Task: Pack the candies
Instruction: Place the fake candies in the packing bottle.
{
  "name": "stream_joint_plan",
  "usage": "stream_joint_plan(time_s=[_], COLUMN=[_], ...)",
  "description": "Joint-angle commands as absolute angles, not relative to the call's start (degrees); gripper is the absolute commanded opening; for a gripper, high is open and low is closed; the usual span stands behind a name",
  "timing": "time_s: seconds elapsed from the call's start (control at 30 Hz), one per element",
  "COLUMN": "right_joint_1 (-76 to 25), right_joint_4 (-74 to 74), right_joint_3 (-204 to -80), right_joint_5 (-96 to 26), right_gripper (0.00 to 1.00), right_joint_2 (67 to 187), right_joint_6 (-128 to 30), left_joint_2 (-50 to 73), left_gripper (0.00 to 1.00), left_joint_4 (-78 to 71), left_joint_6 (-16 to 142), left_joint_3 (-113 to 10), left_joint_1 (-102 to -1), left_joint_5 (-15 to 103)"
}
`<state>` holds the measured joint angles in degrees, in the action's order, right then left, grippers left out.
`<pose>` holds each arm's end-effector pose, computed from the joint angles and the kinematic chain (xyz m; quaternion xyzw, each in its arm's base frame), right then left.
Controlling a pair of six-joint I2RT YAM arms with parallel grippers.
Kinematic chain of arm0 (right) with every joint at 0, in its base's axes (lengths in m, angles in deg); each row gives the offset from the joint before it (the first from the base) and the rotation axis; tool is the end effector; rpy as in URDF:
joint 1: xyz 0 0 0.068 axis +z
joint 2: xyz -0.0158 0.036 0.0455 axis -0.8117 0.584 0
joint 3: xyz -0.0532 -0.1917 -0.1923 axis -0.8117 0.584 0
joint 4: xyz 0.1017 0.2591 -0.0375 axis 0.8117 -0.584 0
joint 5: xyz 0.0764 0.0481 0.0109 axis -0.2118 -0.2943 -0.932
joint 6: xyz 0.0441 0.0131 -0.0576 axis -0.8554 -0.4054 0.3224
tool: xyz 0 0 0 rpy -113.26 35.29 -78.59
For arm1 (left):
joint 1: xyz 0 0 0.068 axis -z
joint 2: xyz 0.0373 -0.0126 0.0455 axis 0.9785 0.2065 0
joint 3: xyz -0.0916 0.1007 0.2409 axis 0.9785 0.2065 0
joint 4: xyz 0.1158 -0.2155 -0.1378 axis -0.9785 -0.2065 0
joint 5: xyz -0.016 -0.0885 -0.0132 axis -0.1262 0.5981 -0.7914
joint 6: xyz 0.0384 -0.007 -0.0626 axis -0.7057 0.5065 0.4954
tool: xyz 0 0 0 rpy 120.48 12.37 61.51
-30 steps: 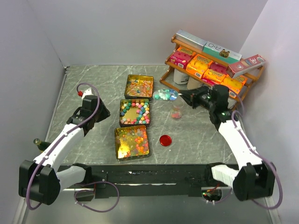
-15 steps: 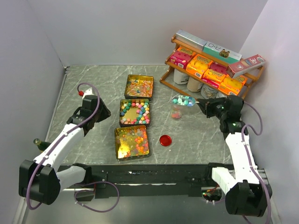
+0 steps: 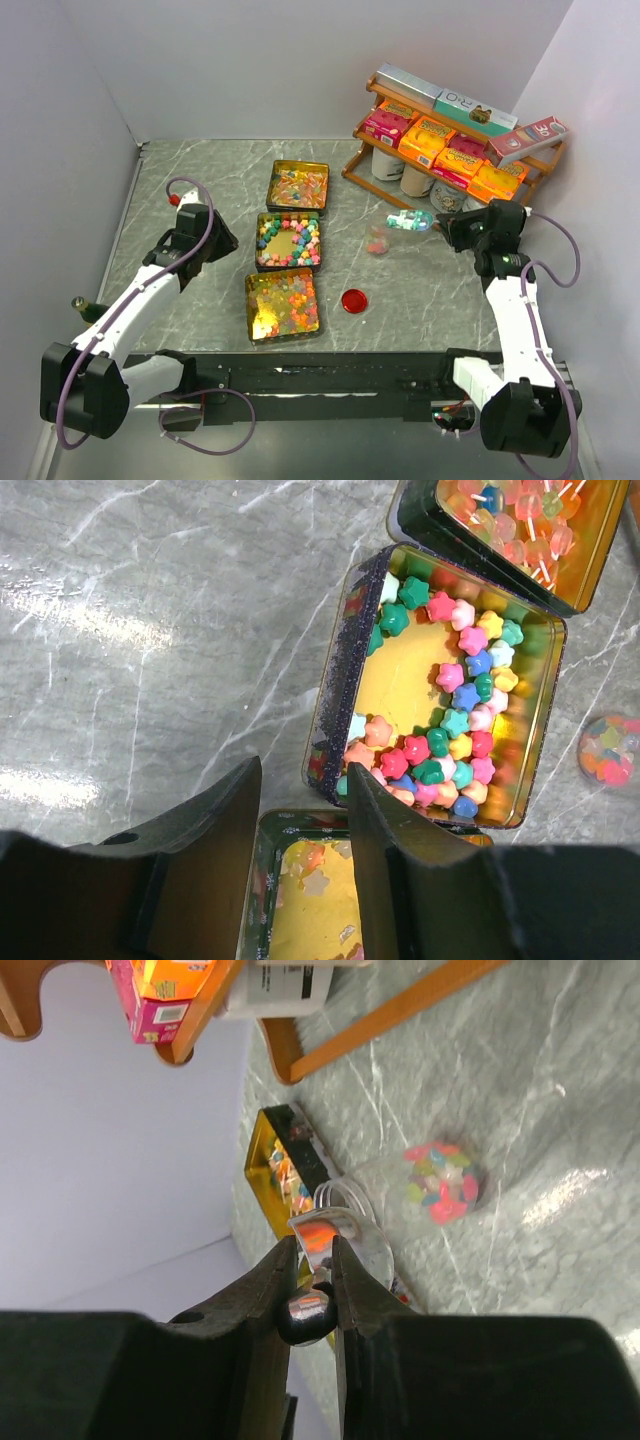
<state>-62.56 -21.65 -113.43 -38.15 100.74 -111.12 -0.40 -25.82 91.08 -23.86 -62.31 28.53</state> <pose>0.2525 -0.0250 0.2877 0.5009 0.7044 0.3212 0.3869 0.2679 -0.0676 0.2389 -0.2137 0.8764 -0.1479 0.4055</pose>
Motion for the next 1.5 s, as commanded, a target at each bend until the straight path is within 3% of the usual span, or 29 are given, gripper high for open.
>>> stream_joint_plan(time_s=[0.0, 0.6, 1.47], right_joint_1=[-63.05, -62.88, -60.33], right_joint_4=[-19.08, -14.07, -18.20], right_joint_3=[-117.12, -120.72, -127.05], right_joint_5=[-34.97, -35.58, -35.67], right_gripper=[0.00, 0.00, 0.00], right_joint_2=[102.53, 109.83, 112.56], right_joint_6=[-108.22, -103.56, -95.12], left_joint_2=[-0.11, 0.68, 1.21], left_gripper=[0.45, 0.45, 0.45], left_joint_4=[-23.91, -23.65, -23.21], left_joint_6=[90.84, 91.01, 91.19], left_joint_3=[-24.22, -24.31, -24.40], left_joint_1=[-62.53, -62.53, -62.53], left_joint_5=[29.19, 28.84, 29.10])
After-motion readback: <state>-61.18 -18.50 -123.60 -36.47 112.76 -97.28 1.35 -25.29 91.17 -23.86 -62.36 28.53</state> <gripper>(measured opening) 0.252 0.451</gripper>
